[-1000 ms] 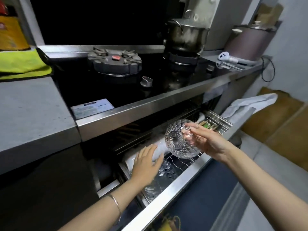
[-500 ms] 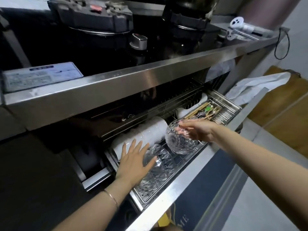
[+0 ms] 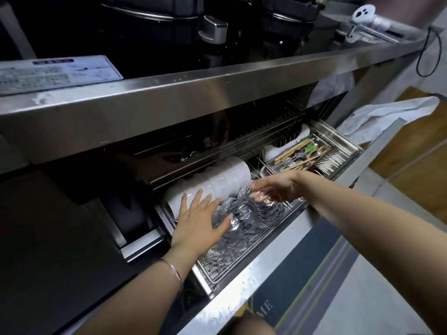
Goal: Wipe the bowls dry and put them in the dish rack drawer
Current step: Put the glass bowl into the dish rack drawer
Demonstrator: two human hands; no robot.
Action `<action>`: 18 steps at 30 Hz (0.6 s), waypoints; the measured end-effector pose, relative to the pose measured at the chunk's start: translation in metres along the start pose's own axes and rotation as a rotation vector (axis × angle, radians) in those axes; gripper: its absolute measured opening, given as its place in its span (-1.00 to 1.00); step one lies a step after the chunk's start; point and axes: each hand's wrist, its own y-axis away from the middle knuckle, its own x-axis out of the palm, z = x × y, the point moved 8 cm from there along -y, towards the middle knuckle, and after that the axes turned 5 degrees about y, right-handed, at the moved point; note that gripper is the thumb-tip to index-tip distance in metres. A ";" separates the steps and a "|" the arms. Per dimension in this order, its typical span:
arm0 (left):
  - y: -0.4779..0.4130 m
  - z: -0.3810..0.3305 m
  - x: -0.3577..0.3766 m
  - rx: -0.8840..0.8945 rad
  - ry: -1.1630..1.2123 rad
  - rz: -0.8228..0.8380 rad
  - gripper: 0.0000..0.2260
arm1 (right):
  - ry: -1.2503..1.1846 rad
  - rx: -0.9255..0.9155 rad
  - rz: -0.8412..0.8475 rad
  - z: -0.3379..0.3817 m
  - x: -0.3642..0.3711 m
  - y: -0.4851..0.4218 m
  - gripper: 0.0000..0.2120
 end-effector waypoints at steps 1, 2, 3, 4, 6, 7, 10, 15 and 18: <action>0.001 0.000 0.000 0.000 0.006 0.001 -0.40 | 0.035 0.006 0.014 0.001 0.003 -0.003 -0.28; 0.001 0.001 0.000 -0.002 0.009 0.004 -0.40 | 0.056 0.013 0.029 0.003 0.007 -0.003 -0.26; 0.002 0.001 0.000 -0.006 0.012 0.005 -0.40 | 0.060 0.007 0.042 0.004 0.010 -0.004 -0.30; 0.001 0.001 -0.001 -0.010 0.015 0.003 -0.40 | 0.063 -0.004 0.054 0.005 0.012 -0.006 -0.39; 0.001 0.001 0.000 -0.011 0.017 0.011 -0.40 | 0.070 -0.030 0.079 0.006 0.015 -0.013 -0.50; 0.001 0.001 0.000 -0.011 0.016 0.015 -0.41 | 0.069 -0.053 0.077 0.007 0.014 -0.016 -0.52; 0.000 0.000 0.000 -0.011 0.000 0.027 -0.41 | 0.043 -0.088 0.066 0.011 0.015 -0.017 -0.62; 0.000 0.001 0.001 -0.004 -0.006 0.020 -0.41 | -0.003 -0.050 0.061 0.012 0.013 -0.014 -0.53; 0.001 0.001 0.002 -0.002 -0.005 0.025 -0.42 | -0.015 0.000 0.122 0.014 0.021 -0.010 -0.66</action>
